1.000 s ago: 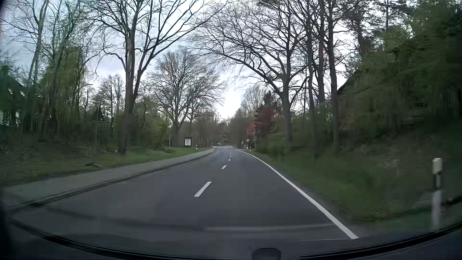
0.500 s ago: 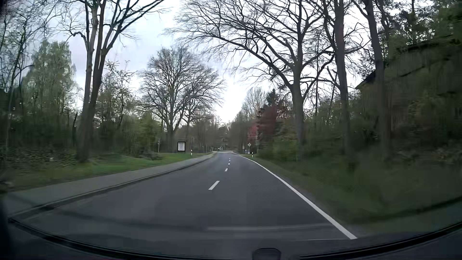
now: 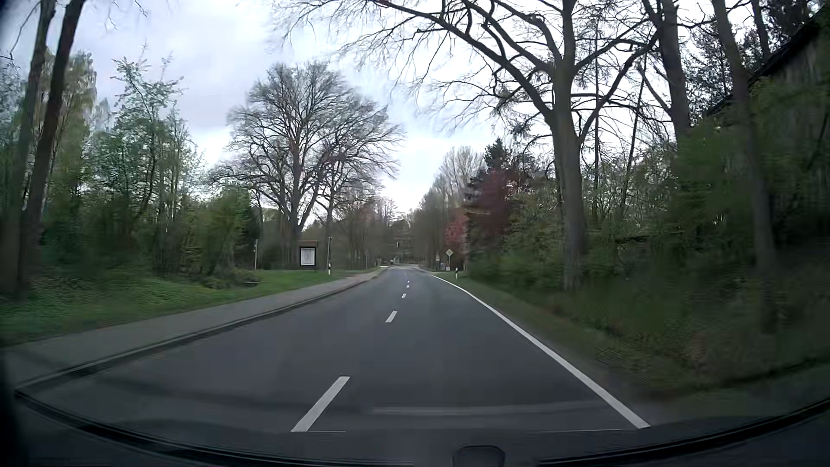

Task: Follow the waypoints while adhering to traffic rules and regulations

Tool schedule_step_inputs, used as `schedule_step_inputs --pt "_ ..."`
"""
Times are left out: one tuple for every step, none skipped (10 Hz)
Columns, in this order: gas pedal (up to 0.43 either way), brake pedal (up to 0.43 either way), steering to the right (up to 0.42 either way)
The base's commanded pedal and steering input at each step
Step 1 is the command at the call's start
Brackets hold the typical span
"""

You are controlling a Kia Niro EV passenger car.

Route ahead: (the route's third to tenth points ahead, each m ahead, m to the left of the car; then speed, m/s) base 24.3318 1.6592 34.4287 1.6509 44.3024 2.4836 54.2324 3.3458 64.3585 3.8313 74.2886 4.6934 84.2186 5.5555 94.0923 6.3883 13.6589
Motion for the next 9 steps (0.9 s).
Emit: schedule_step_inputs --pt "0.169 0.006 -0.002" --pt "0.169 0.0 -0.004" --pt "0.157 0.006 -0.005" --pt "0.157 0.0 -0.006" --pt "0.169 0.0 -0.006" --pt "0.169 0.0 -0.006" --pt "0.169 0.0 -0.006" --pt "0.169 0.0 -0.006" --pt "0.169 0.0 -0.006"
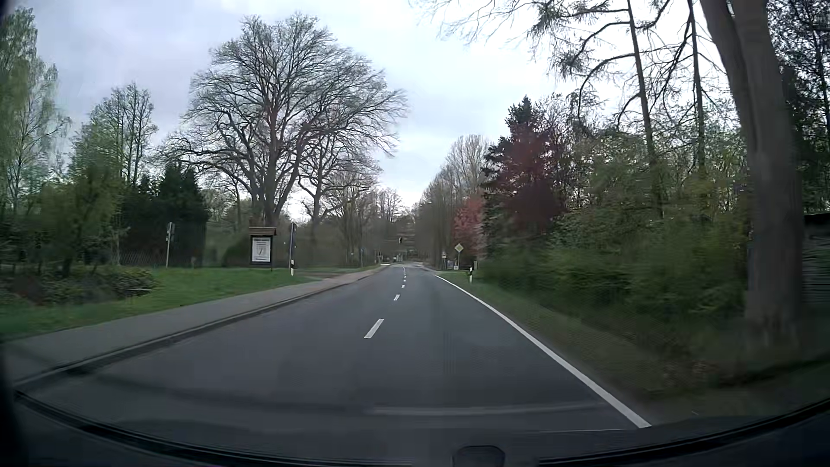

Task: Follow the waypoints while adhering to traffic rules and regulations

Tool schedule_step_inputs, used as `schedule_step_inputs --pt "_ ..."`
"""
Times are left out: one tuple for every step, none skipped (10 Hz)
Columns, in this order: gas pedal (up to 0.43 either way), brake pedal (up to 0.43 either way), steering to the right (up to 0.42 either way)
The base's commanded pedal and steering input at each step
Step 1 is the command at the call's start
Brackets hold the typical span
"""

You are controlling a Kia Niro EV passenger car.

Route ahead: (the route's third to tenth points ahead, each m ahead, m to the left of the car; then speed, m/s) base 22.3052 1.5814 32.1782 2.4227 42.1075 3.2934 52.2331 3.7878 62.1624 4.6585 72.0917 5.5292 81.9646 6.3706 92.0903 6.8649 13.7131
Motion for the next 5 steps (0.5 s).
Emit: schedule_step_inputs --pt "0.169 0.0 -0.006" --pt "0.169 0.006 -0.006" --pt "0.169 0.0 -0.006" --pt "0.169 0.006 -0.006" --pt "0.169 0.006 -0.006"
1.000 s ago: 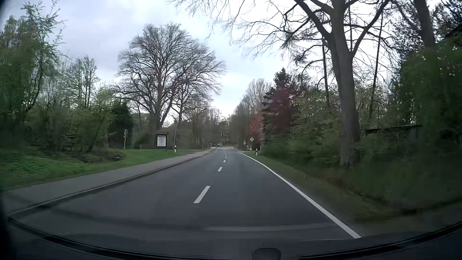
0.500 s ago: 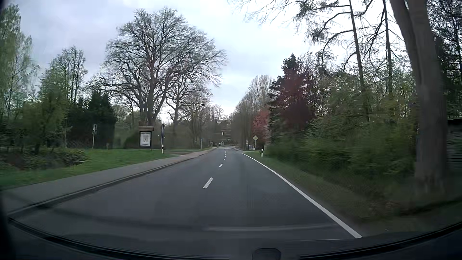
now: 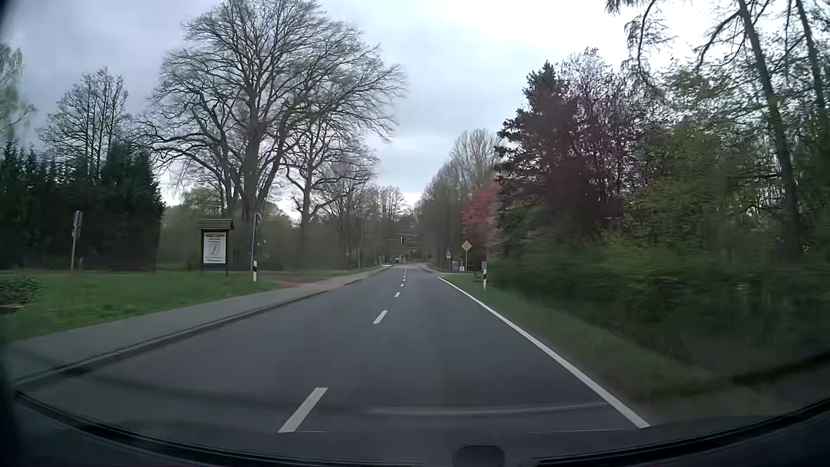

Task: Follow the waypoints while adhering to traffic rules and regulations

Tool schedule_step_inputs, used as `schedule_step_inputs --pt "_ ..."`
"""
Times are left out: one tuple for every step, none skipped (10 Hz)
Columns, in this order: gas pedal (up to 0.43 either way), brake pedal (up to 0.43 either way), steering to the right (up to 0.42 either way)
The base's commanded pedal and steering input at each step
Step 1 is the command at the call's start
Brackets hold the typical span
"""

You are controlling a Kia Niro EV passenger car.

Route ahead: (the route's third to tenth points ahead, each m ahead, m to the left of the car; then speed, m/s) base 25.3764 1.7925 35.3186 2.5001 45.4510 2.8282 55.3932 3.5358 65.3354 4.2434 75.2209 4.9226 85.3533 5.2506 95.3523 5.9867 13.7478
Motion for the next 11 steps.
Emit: schedule_step_inputs --pt "0.169 0.0 -0.006" --pt "0.169 0.006 -0.006" --pt "0.169 0.0 -0.006" --pt "0.169 0.0 -0.007" --pt "0.169 0.0 -0.008" --pt "0.169 0.0 -0.008" --pt "0.169 0.0 -0.008" --pt "0.169 0.0 -0.008" --pt "0.157 0.0 -0.008" --pt "0.157 0.0 -0.008" --pt "0.157 0.0 -0.008"
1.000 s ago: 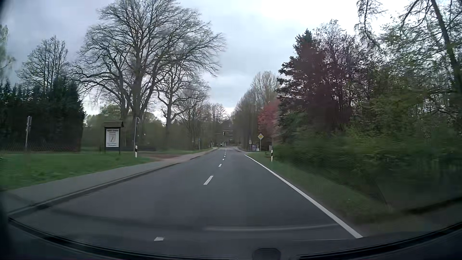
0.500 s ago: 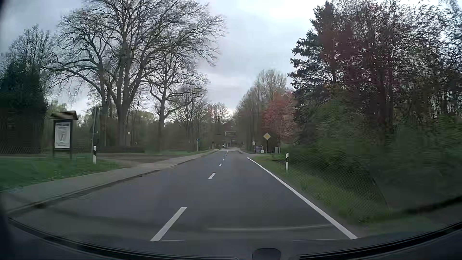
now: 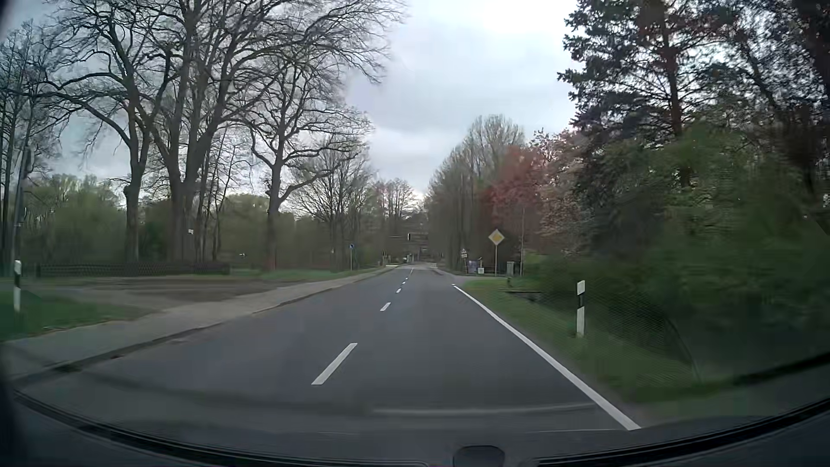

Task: Follow the waypoints while adhering to traffic rules and regulations

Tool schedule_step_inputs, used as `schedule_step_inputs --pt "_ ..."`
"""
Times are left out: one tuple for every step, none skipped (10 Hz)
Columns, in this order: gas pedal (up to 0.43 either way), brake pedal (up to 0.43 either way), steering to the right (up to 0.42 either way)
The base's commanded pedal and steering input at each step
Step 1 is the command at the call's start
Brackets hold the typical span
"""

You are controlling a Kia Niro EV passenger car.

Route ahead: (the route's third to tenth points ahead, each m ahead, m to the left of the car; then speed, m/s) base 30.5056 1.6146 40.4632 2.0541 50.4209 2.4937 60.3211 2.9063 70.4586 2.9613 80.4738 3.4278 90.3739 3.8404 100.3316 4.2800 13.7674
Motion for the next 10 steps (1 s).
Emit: schedule_step_inputs --pt "0.157 0.0 -0.008" --pt "0.157 0.0 -0.008" --pt "0.157 0.0 -0.008" --pt "0.157 0.0 -0.008" --pt "0.157 0.0 -0.008" --pt "0.157 0.0 -0.007" --pt "0.157 0.0 -0.007" --pt "0.157 0.0 -0.006" --pt "0.157 0.0 -0.005" --pt "0.157 0.0 -0.004"
